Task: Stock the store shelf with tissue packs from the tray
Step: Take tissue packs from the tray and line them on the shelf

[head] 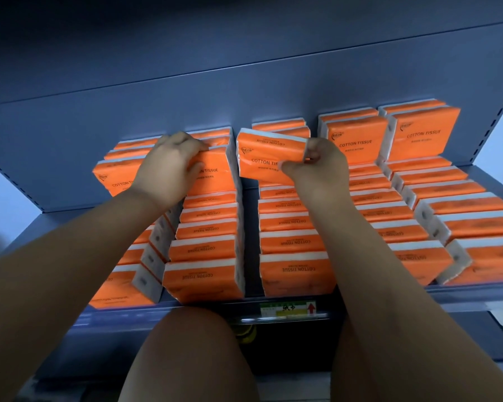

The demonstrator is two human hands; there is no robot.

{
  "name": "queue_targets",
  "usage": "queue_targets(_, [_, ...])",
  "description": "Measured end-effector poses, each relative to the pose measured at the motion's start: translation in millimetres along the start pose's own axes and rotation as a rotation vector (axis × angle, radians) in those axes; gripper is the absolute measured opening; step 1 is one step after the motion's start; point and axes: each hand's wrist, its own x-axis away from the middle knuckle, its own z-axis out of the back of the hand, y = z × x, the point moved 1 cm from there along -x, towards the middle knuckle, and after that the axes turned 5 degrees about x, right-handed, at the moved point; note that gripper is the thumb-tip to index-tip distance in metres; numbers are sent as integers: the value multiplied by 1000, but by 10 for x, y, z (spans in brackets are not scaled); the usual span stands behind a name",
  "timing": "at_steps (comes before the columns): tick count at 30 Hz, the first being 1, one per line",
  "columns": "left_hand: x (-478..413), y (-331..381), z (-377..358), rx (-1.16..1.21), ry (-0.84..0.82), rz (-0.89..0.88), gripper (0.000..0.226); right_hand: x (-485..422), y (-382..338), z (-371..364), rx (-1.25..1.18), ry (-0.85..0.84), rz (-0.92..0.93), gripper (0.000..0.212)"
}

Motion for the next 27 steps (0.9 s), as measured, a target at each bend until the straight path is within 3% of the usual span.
queue_targets(14, [13, 78, 13, 4, -35, 28, 39, 53, -17, -41, -42, -49, -14, 30])
queue_targets(27, [40, 113, -67, -50, 67, 60, 32, 61, -8, -58, -68, -77, -26, 32])
